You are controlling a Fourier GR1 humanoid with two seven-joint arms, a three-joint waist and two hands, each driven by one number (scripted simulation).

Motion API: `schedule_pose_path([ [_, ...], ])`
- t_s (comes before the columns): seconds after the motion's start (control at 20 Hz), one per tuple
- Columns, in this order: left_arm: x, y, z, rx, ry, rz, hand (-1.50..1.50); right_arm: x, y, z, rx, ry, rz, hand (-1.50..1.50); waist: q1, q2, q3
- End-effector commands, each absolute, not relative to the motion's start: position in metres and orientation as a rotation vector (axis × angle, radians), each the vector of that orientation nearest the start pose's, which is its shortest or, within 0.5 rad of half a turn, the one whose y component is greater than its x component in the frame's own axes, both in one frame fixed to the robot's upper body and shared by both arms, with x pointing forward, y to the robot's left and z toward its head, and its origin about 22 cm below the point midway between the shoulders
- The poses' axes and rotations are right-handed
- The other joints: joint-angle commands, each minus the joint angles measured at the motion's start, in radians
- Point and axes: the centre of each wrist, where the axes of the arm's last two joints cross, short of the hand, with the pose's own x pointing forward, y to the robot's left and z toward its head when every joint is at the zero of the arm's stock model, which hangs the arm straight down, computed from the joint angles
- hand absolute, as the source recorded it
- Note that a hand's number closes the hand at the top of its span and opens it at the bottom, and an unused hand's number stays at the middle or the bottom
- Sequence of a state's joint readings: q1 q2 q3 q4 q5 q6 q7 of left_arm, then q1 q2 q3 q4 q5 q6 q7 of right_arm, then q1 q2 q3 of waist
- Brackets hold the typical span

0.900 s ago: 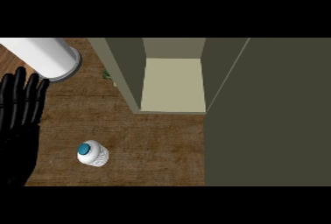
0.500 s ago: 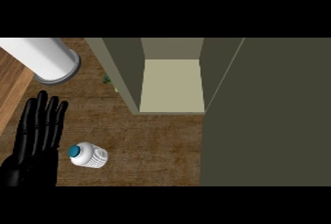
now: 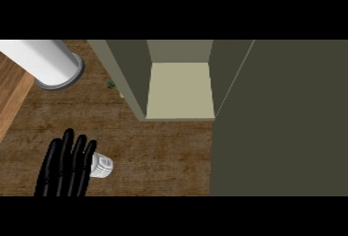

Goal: Pick up the bottled water, place it into the cabinet and close the cabinet

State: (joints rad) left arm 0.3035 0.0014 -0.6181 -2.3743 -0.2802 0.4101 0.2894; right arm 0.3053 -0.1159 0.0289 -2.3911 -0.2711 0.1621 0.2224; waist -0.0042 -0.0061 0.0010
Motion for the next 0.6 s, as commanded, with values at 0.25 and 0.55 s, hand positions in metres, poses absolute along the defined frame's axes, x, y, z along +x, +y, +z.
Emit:
schedule_pose_path([
  [0.25, 0.082, 0.118, 0.161, -0.085, -1.834, 0.19, -1.5, 0.103, -0.255, 0.159, 0.263, -1.896, 0.104, -1.5, -0.002, -0.003, 0.002],
  [0.55, 0.077, 0.105, 0.152, -0.059, -1.817, 0.171, -1.5, 0.09, -0.257, 0.172, 0.263, -1.887, 0.121, -1.5, -0.002, -0.006, 0.001],
])
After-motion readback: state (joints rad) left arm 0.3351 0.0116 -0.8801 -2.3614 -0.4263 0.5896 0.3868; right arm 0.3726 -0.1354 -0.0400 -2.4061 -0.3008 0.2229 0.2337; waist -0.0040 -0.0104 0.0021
